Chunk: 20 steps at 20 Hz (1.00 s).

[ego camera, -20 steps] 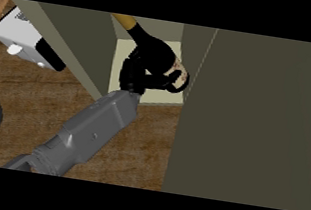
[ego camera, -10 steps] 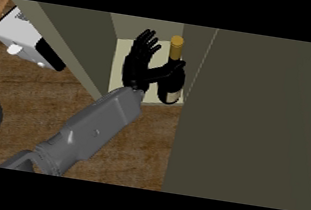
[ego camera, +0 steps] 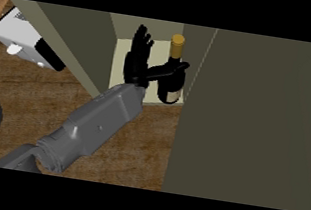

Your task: Pick up the wine, place it into the cabinet and close the cabinet

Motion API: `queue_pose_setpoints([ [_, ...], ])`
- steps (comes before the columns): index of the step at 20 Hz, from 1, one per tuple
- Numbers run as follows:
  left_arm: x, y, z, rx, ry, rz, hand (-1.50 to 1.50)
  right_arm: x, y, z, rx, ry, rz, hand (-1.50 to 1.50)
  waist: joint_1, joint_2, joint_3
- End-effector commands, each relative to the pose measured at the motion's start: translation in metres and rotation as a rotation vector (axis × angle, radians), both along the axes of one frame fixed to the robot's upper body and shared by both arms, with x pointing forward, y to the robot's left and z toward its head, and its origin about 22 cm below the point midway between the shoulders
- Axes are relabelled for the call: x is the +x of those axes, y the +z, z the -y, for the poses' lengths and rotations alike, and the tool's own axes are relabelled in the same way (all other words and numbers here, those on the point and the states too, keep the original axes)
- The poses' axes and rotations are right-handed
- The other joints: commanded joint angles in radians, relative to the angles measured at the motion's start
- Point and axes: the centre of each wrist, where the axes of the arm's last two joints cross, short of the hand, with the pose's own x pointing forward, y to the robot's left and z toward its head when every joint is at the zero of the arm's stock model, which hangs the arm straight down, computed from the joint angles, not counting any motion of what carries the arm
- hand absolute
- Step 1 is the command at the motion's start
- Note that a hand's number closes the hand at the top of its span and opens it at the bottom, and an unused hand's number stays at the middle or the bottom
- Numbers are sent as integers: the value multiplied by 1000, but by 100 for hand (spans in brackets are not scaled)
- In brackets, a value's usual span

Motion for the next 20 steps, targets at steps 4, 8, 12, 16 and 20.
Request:
queue_pose_setpoints([
  [4,3,10,9,106,-44,56,-150,2,-5,-4,-9,11,-11,-150,1,1,0],
  [8,-1,10,13,122,-58,90,-150,-7,0,-1,0,-4,2,-150,10,-6,0],
  [12,7,22,15,94,-39,131,-150,-5,-7,2,-12,-10,-10,-150,23,-6,1],
  [16,-7,14,24,75,-73,148,-150,-1,-2,-3,7,-38,-14,-150,60,-16,0],
  [20,-23,-3,25,38,-68,144,-150,-10,-4,4,-15,7,-15,-150,29,-11,1],
])
